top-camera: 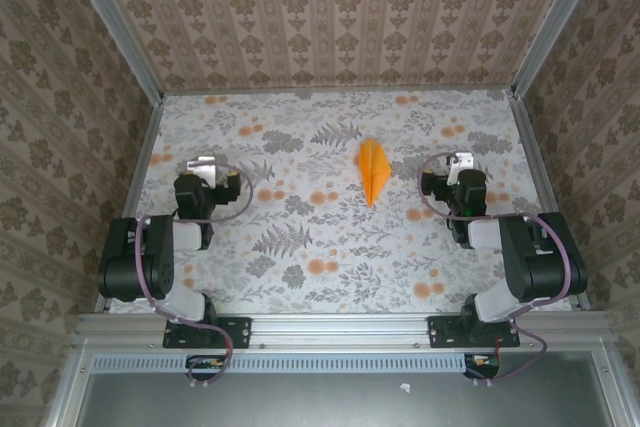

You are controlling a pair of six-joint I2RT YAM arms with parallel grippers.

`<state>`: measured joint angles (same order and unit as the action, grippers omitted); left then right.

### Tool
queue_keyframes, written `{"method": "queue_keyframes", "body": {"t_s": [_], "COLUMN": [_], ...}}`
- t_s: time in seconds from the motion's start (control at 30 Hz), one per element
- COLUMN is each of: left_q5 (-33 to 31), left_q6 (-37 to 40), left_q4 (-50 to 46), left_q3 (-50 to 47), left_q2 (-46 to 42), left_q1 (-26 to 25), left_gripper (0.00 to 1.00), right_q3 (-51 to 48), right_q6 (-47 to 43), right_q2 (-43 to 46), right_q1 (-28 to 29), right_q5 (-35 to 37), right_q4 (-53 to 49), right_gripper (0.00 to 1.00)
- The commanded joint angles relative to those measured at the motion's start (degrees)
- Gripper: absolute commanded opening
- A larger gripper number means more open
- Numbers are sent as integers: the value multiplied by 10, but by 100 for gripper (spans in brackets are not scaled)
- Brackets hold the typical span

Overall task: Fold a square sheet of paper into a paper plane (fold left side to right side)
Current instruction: Reset both arms

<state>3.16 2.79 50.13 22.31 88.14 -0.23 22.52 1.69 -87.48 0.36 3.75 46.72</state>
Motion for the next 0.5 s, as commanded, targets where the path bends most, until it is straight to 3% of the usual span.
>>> {"method": "queue_keyframes", "body": {"t_s": [0.0, 0.47], "left_q5": [-11, -17], "left_q6": [-1, 2], "left_q4": [-15, -17], "left_q3": [11, 12], "left_q2": [-1, -1], "left_q1": [4, 0], "left_gripper": [100, 100], "right_q3": [8, 10], "right_q6": [2, 0], "right_q2": [-1, -2], "right_q1": [-1, 4], "right_q5": [-18, -9], "right_q4": [22, 20], "right_gripper": [100, 100]}}
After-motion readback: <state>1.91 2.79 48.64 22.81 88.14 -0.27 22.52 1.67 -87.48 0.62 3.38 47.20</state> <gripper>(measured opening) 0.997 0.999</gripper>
